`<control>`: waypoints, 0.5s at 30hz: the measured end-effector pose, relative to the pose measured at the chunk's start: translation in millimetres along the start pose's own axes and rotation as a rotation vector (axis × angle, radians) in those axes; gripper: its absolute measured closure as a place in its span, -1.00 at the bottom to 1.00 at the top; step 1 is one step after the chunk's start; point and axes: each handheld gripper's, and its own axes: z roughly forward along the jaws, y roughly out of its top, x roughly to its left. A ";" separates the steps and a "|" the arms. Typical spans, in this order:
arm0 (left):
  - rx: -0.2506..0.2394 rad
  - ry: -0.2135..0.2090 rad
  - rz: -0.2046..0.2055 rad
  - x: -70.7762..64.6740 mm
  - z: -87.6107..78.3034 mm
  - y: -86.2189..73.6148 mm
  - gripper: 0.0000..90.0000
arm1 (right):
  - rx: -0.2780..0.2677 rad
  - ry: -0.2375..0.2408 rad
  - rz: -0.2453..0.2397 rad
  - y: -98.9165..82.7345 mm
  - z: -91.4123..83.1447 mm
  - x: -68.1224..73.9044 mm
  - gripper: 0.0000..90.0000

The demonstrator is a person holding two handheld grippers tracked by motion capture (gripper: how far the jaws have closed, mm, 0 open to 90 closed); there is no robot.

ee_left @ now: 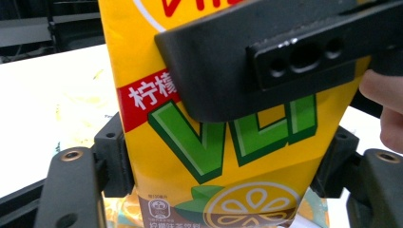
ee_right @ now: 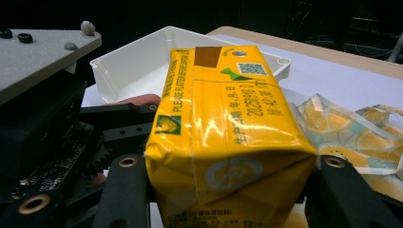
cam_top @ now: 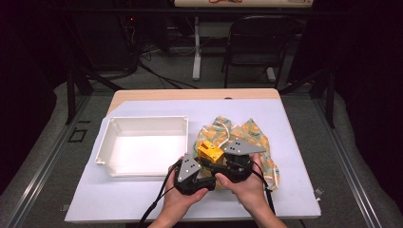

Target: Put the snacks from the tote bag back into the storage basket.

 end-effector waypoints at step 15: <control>-0.001 0.065 -0.042 19.8 -7.5 3.8 -0.32 | -0.124 0.075 0.022 9.3 -16.3 -10.0 -0.40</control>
